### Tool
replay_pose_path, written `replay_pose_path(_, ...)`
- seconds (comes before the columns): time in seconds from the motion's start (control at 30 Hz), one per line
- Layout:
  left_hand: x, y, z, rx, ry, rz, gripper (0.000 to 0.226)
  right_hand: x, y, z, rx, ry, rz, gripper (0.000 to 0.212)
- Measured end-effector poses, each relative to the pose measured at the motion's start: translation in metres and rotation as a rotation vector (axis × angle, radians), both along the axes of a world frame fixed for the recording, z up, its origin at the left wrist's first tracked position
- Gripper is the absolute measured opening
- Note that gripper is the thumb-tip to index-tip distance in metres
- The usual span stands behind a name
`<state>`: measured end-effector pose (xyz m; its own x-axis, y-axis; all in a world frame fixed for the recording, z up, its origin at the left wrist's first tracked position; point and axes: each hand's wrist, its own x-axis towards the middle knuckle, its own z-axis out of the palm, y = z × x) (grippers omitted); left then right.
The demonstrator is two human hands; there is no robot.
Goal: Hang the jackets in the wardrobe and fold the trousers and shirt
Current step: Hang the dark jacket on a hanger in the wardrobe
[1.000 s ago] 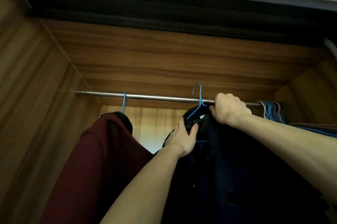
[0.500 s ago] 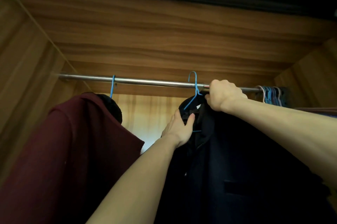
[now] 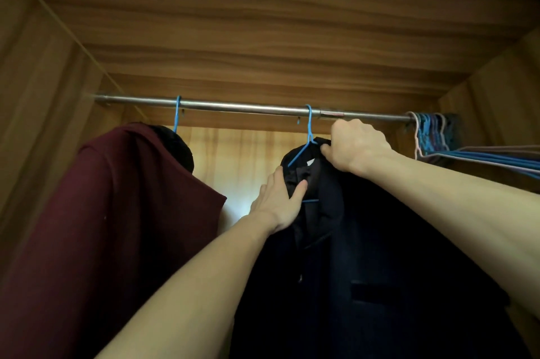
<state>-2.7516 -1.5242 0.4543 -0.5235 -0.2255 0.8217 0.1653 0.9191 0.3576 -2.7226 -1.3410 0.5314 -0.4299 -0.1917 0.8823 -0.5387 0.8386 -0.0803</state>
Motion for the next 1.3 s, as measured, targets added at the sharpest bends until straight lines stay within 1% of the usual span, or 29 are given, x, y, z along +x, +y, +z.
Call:
replay_pose_path(0.17, 0.028, 0.006, -0.018, -0.174, 0.026, 0.159, 0.055, -0.002, 0.006, -0.018, 0.118, 0.137, -0.112, 0.023)
replay_pose_path(0.27, 0.047, 0.012, -0.025, -0.254, -0.005, 0.203, 0.055, 0.005, 0.014, -0.032, 0.141, 0.209, -0.127, 0.031)
replay_pose_path(0.37, 0.07, 0.021, -0.04, -0.298, 0.002, 0.216, 0.055, 0.018, 0.023, -0.055, 0.173, 0.288, -0.148, 0.041)
replay_pose_path(0.5, 0.106, 0.03, -0.078, -0.433, 0.0, 0.318, 0.062, 0.048, 0.034, -0.099, 0.168, 0.289, -0.07, 0.048)
replay_pose_path(0.57, 0.126, 0.035, -0.101, -0.43, 0.028, 0.327, 0.062, 0.065, 0.041, -0.123, 0.145, 0.28, -0.039, 0.054)
replay_pose_path(0.67, 0.16, 0.041, -0.135, -0.38, 0.05, 0.321, 0.062, 0.093, 0.051, -0.163, 0.134, 0.255, -0.049, 0.06)
replay_pose_path(0.73, 0.184, 0.042, -0.158, -0.412, 0.061, 0.331, 0.062, 0.112, 0.057, -0.192, 0.123, 0.224, -0.054, 0.063)
replay_pose_path(0.8, 0.209, 0.041, -0.182, -0.455, 0.089, 0.307, 0.061, 0.133, 0.06, -0.22, 0.105, 0.202, -0.045, 0.064)
replay_pose_path(0.9, 0.245, 0.04, -0.221, -0.471, 0.107, 0.238, 0.059, 0.163, 0.064, -0.255, 0.082, 0.18, -0.062, 0.065)
replay_pose_path(1.1, 0.305, 0.049, -0.279, -0.347, 0.067, 0.114, 0.055, 0.224, 0.084, -0.318, 0.074, 0.19, -0.109, 0.06)
replay_pose_path(1.3, 0.359, 0.075, -0.323, -0.365, 0.046, 0.001, 0.052, 0.284, 0.122, -0.386, 0.079, 0.143, -0.181, 0.058)
